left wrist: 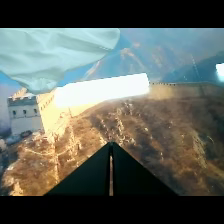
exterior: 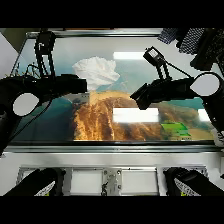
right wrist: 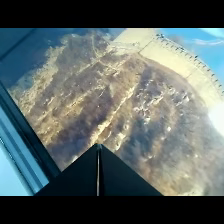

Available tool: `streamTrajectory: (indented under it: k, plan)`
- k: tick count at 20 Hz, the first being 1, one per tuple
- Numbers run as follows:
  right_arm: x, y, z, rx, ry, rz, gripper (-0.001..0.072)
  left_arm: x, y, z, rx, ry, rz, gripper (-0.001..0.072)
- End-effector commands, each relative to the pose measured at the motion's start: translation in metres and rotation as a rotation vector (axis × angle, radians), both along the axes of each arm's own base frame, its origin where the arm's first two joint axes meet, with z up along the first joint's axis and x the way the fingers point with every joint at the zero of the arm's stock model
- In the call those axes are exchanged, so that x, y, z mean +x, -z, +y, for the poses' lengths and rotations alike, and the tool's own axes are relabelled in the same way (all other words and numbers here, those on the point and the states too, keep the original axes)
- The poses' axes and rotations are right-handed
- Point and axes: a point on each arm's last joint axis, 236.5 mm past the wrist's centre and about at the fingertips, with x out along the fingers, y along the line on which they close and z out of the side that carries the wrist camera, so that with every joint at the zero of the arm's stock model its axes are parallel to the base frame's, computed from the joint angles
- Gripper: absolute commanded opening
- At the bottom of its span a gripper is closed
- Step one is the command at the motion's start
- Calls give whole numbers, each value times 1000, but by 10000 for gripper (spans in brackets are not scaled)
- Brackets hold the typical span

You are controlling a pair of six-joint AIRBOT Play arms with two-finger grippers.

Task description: Fold the clothes and pants, and hang the long-sleeved shirts on hangers.

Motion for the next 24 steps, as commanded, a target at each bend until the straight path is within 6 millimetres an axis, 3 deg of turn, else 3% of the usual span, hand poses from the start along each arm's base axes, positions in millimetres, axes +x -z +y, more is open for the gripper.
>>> streamTrajectory:
  k: [1,5,6,7,8,10,12,14,17,20,24]
  plan:
    - [0,0,0,0,-1,1,22,0,0,0,-1,-1,-1,14]
    - [0,0,0,0,-1,1,22,4,-6,-2,-13,1,-30,14]
    - [0,0,0,0,-1,1,22,11,-14,-5,-23,6,-74,99]
    - [0,0,0,0,-1,1,22,18,-20,-6,-16,21,-120,500]
    - [0,0,0,0,-1,1,22,28,-25,-5,-16,20,-157,720]
    - [0,0,0,0,-1,1,22,55,-15,7,-4,-29,-144,720]
    - [0,0,0,0,-1,1,22,92,11,25,32,-94,-79,720]
    - [0,0,0,0,-1,1,22,129,48,44,66,-151,2,720]
    - [0,0,0,0,-1,1,21,173,120,70,86,-225,137,720]
    - [0,0,0,0,0,1,22,200,188,73,-62,-285,289,720]
    - [0,0,0,0,-1,1,22,230,246,66,-136,-308,360,720]
